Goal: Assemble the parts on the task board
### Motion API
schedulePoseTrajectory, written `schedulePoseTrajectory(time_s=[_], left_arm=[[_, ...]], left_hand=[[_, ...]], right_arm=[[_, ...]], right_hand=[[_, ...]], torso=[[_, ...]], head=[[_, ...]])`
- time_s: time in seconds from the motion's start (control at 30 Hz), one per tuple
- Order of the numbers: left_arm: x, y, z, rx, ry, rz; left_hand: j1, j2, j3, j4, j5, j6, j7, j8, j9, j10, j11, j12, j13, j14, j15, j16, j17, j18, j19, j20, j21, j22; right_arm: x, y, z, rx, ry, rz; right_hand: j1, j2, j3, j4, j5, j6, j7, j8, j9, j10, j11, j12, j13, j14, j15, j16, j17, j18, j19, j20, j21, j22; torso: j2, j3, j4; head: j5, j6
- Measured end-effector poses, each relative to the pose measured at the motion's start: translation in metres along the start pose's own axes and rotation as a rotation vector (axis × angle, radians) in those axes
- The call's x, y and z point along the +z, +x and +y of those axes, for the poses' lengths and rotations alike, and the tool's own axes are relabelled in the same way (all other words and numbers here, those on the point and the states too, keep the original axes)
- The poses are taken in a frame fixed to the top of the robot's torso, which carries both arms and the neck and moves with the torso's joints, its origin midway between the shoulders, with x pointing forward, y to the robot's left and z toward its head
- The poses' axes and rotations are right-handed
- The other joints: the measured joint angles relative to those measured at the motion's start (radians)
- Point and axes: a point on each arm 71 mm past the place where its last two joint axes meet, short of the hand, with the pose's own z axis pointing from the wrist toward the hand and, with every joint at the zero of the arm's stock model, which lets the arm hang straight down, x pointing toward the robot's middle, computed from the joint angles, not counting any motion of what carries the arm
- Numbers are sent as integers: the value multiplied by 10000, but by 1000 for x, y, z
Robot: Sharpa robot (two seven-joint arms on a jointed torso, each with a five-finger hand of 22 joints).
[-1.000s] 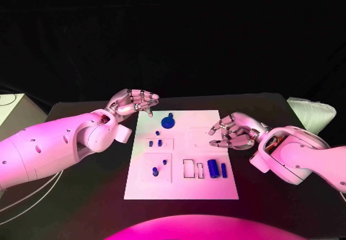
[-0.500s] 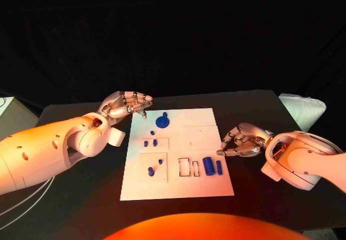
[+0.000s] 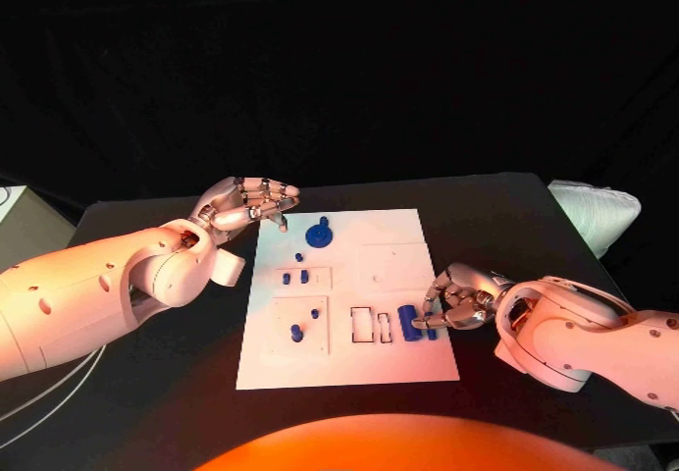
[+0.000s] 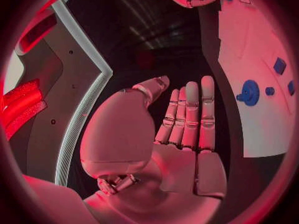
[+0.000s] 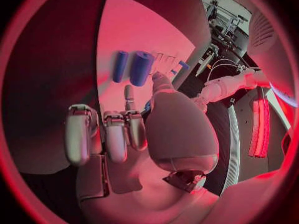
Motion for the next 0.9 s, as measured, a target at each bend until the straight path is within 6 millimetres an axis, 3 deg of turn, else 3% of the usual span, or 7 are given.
schedulePoseTrajectory(time_s=[0.63, 0.9], left_arm=[[-1, -1, 0, 2, -37, -20], [-1, -1, 0, -10, -56, 3]], left_hand=[[-40, 40, -28, 28, 0, 0, 0, 0, -9, 0, 0, 0, -10, 0, 0, 0, 0, 1, 0, 0, -40, -16], [-40, 40, -28, 28, 0, 0, 0, 0, -9, 0, 0, 0, -10, 0, 0, 0, 0, 1, 0, 0, -40, -15]], right_arm=[[13, 22, 14, -495, -206, 128], [22, 28, 21, -687, -256, 171]], right_hand=[[46, 46, 0, 0, 36, 33, -32, -1, 8, -1, 0, 35, -2, 0, 0, 0, -2, -1, 0, 1, 58, 7], [12, 92, -2, 1, 34, 55, -12, 154, 89, -1, 1, 35, -3, -1, 0, 0, -4, 0, 0, 1, 57, 6]], torso=[[4, 6, 0], [4, 0, 6]], head=[[93, -91], [115, -105]])
